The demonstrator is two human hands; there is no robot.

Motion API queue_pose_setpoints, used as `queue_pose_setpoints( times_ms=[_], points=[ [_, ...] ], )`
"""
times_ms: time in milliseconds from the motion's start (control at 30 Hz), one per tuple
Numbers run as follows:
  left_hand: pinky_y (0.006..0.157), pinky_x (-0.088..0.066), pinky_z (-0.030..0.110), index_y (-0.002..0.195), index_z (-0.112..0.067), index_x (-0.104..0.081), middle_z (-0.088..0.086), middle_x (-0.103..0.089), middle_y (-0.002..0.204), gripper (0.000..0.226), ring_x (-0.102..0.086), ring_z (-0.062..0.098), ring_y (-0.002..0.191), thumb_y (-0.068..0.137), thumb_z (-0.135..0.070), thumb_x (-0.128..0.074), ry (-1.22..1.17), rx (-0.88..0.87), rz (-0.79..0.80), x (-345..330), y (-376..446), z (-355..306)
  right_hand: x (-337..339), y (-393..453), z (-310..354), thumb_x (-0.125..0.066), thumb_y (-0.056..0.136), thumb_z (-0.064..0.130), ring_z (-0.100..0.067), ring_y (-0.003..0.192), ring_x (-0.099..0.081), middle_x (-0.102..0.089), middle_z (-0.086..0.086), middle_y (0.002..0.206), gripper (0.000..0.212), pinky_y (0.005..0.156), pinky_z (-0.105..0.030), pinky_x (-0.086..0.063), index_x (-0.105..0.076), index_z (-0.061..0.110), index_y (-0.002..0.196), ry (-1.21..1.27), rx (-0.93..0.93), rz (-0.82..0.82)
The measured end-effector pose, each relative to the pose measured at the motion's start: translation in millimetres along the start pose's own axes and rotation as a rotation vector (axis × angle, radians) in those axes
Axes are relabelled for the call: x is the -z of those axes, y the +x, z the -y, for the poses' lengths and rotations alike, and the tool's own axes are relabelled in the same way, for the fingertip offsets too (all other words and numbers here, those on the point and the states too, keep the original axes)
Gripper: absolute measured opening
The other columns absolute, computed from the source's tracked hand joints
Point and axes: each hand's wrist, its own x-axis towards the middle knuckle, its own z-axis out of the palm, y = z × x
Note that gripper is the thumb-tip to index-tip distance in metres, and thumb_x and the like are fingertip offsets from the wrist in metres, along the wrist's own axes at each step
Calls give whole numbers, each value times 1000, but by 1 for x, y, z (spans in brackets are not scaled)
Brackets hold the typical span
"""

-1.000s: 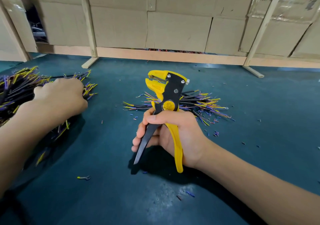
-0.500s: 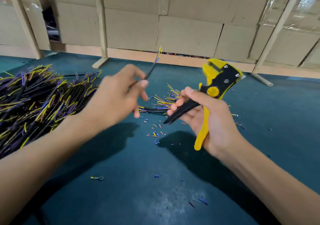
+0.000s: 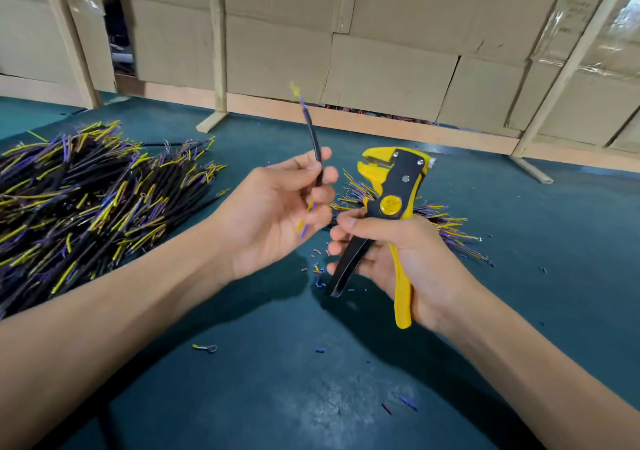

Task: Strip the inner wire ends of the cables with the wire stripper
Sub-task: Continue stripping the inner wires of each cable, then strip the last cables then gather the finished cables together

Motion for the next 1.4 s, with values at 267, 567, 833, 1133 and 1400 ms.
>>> queue_pose_setpoints(
  times_ms=[267, 567, 833, 1133, 1400],
  points=[
    [67, -57, 27, 111, -14, -50, 7, -70, 94, 13, -66, 15, 74, 102, -8, -43, -83, -79, 58, -1, 3, 8, -5, -5, 3, -76, 72, -2, -30, 73, -68, -69, -18, 84, 13, 68, -47, -60, -72, 2, 84, 63, 27, 98],
    [66, -56, 29, 114, -14, -51, 9, -73, 97, 14, -65, 18, 79, 102, -6, -47, 101, -234, -30, -2, 3, 13, -4, -6, 6, -75, 73, 2, -29, 69, -68, -69, -15, 78, 8, 68, -46, -60, -74, 7, 79, 76, 63, 103],
    [68, -56, 32, 117, -12, -50, 14, -71, 101, 18, -64, 21, 79, 100, -4, -51, 212, -275, -20, -1, 1, 12, -2, -4, 4, -76, 73, -5, -30, 67, -66, -67, -15, 73, 20, 69, -46, -59, -66, 0, 90, 64, 73, 47],
    [59, -56, 29, 129, -14, -45, 7, -67, 76, 65, -65, 22, 62, 71, -2, -72, 390, -142, -11, 2, 2, 9, 6, 2, 6, -80, 67, -2, -28, 67, -68, -66, -16, 73, 23, 67, -43, -60, -70, 3, 87, 85, 81, -33],
    [55, -43, 22, 102, -1, -74, 6, -62, 76, 26, -52, 12, 65, 77, -6, -69, 550, -7, 43, 8, 1, 2, 15, 9, 11, -70, 83, -3, -24, 64, -67, -67, -12, 73, 7, 69, -43, -62, -69, 4, 84, 168, 123, -195]
  ],
)
